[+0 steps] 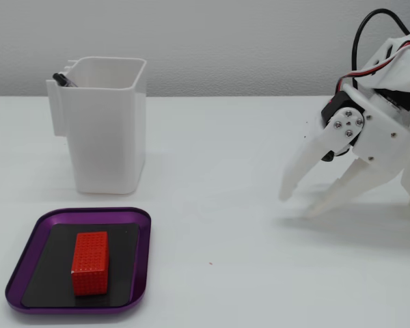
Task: Pick up the pen and put it in the pen holder.
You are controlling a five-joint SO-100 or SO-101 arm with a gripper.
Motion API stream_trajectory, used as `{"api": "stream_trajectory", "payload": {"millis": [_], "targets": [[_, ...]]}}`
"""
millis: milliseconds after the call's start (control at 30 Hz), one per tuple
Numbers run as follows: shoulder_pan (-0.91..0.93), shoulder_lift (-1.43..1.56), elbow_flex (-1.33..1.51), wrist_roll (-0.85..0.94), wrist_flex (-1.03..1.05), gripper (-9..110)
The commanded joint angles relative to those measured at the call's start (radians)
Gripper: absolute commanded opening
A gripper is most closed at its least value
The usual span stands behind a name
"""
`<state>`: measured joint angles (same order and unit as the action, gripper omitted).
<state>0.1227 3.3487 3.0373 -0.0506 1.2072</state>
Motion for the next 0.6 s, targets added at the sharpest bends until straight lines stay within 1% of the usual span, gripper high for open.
{"api": "stream_trajectory", "payload": {"millis": [0, 567], "targets": [[0.003, 0.100, 0.006, -0.008, 0.009, 0], [-0.003, 0.097, 0.011, 0.002, -0.003, 0]]}}
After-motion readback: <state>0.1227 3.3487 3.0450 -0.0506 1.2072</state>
